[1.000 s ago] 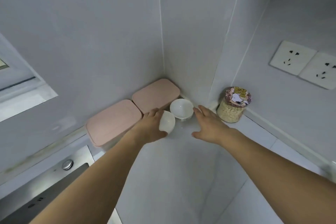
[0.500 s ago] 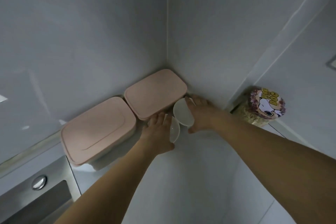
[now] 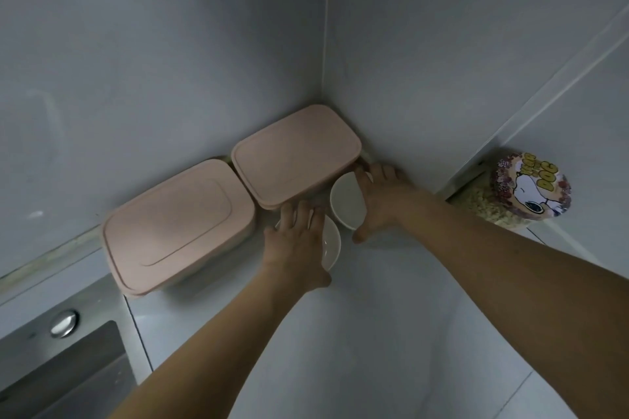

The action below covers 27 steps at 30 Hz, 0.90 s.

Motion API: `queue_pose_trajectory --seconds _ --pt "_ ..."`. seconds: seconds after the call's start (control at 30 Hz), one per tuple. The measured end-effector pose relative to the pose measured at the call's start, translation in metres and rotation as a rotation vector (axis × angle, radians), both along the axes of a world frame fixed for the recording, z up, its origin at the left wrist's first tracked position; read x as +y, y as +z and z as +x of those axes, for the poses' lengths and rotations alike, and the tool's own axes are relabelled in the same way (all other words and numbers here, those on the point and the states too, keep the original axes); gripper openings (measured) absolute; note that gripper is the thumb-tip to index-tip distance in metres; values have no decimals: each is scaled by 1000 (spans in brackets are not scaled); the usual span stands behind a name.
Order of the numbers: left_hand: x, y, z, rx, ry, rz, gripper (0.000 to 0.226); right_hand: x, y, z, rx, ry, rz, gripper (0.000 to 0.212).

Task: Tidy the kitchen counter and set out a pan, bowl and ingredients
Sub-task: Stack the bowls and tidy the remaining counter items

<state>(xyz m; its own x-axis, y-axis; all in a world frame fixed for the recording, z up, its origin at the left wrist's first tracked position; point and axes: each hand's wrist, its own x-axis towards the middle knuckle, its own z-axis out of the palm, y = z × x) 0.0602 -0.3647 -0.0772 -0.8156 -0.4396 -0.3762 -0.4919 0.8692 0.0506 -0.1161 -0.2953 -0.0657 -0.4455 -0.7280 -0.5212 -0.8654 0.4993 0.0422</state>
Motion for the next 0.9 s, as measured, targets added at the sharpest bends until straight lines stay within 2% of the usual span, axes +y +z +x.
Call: queue_pose_trajectory --seconds 0.53,0.77,0.9 --pt "-9 -8 10 -35 106 188 120 12 3 28 -35 13 -88 134" --pt "4 14 26 -27 169 231 118 88 30 74 -83 -171 -88 133" --pt "32 32 40 14 127 240 118 147 56 99 -56 -291 -138 129"
